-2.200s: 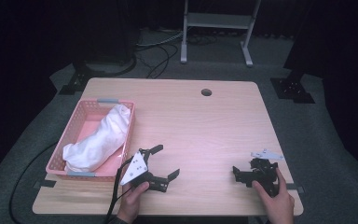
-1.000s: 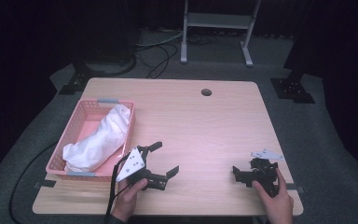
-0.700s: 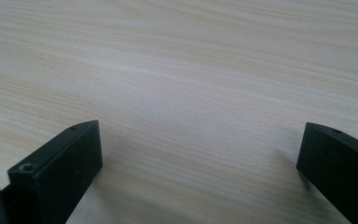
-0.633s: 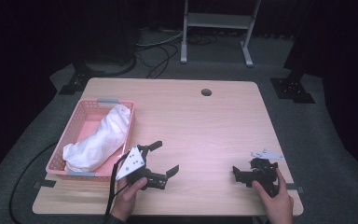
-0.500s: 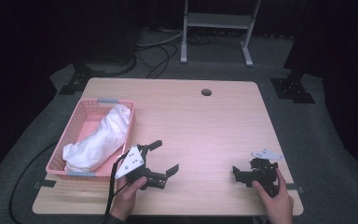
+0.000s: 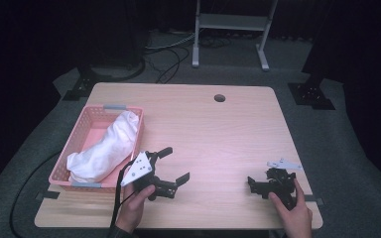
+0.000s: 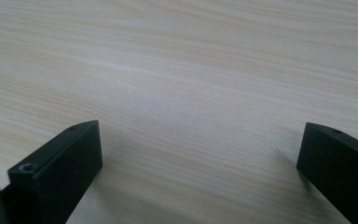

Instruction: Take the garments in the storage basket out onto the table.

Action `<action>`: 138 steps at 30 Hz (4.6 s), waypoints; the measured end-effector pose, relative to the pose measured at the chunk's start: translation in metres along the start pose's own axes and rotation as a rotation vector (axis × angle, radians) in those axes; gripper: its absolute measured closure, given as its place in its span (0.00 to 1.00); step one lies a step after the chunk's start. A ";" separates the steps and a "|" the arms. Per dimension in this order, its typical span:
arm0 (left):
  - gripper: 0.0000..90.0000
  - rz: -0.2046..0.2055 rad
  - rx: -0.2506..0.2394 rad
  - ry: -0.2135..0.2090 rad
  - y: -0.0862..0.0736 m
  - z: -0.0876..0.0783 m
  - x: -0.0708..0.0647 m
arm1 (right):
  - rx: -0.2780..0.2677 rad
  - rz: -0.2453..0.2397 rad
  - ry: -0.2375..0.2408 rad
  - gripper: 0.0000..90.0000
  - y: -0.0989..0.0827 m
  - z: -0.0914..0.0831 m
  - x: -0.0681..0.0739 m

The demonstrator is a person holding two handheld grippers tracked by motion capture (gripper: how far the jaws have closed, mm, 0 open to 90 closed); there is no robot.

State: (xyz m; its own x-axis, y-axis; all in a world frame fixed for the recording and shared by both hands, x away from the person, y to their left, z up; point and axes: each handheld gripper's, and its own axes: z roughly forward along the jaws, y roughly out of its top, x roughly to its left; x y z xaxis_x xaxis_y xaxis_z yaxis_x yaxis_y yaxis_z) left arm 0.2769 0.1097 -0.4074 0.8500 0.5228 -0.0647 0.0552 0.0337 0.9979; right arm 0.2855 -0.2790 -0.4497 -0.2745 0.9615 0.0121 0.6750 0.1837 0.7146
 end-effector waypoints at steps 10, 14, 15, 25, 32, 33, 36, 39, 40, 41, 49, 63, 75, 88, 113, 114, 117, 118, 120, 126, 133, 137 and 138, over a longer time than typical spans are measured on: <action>0.03 -0.011 0.002 -0.010 0.007 0.001 0.000 | 0.000 0.000 0.000 0.00 0.000 0.000 0.000; 0.03 -0.015 0.001 -0.015 0.008 0.002 0.001 | 0.000 0.000 0.000 0.00 0.000 0.000 0.000; 0.03 -0.015 0.001 -0.015 0.008 0.002 0.001 | 0.000 0.000 0.000 0.00 0.000 0.000 0.000; 0.03 -0.026 -0.014 -0.001 0.014 0.002 0.004 | 0.000 0.000 0.000 0.00 0.000 0.000 0.000; 0.03 -0.025 0.003 -0.029 0.021 0.006 0.000 | 0.000 0.000 0.000 0.00 0.000 0.000 0.000; 0.03 -0.025 0.003 -0.029 0.021 0.006 0.000 | 0.000 0.000 0.000 0.00 0.000 0.000 0.000; 0.03 -0.008 0.032 -0.031 0.025 0.006 0.000 | 0.000 0.000 0.000 0.00 0.000 0.000 0.000; 0.03 -0.031 0.023 -0.037 0.029 0.004 0.003 | 0.000 -0.001 0.000 0.00 0.000 0.000 0.000; 0.03 -0.043 0.015 -0.041 0.029 0.003 0.004 | 0.000 -0.001 0.000 0.00 0.000 0.000 0.000; 0.03 -0.050 0.010 -0.039 0.029 0.003 0.004 | 0.000 -0.001 0.000 0.00 0.000 0.000 0.000; 0.03 -0.025 0.045 -0.037 0.030 0.010 -0.007 | 0.001 -0.001 0.000 0.00 0.000 0.000 0.000; 0.03 0.043 0.061 -0.061 0.076 0.025 -0.016 | 0.000 -0.001 0.000 0.00 0.000 0.000 0.000; 0.03 0.059 0.052 -0.082 0.106 0.015 -0.015 | 0.000 -0.001 0.000 0.00 0.000 0.000 0.000; 0.03 0.023 0.083 -0.088 0.112 0.014 -0.005 | 0.000 0.000 0.000 0.00 0.000 0.000 0.000; 0.03 0.008 0.078 -0.139 0.144 0.002 0.004 | 0.000 -0.001 0.000 0.00 0.000 0.000 0.000; 0.03 0.007 0.076 -0.142 0.145 0.001 0.004 | 0.000 -0.001 0.000 0.00 0.000 0.000 0.000; 0.03 0.009 0.075 -0.146 0.148 0.000 0.005 | 0.000 -0.001 0.000 0.00 0.000 0.000 0.000; 0.03 0.009 0.075 -0.146 0.148 0.000 0.005 | 0.000 -0.001 0.000 0.00 0.000 0.000 0.000; 0.03 0.012 0.077 -0.140 0.150 -0.002 0.006 | 0.000 -0.001 0.000 0.00 0.000 0.000 0.000; 0.03 0.013 0.072 -0.129 0.152 -0.010 0.010 | 0.000 -0.001 0.000 0.00 0.000 0.000 0.000; 0.03 0.008 0.068 -0.106 0.155 -0.019 0.019 | 0.000 -0.001 0.000 0.00 0.000 0.000 0.000; 0.03 0.005 0.084 -0.098 0.153 -0.020 0.023 | 0.000 -0.001 0.000 0.00 0.000 0.000 0.000; 0.03 0.006 0.087 -0.095 0.152 -0.020 0.024 | 0.000 -0.001 0.000 0.00 0.000 0.000 0.000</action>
State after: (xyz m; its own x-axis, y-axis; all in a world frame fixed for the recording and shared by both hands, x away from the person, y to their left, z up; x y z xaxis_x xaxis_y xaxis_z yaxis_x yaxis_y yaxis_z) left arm 0.2950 0.1448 -0.2570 0.8961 0.4394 -0.0628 0.0920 -0.0454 0.9947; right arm 0.2855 -0.2791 -0.4497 -0.2752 0.9613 0.0116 0.6750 0.1846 0.7143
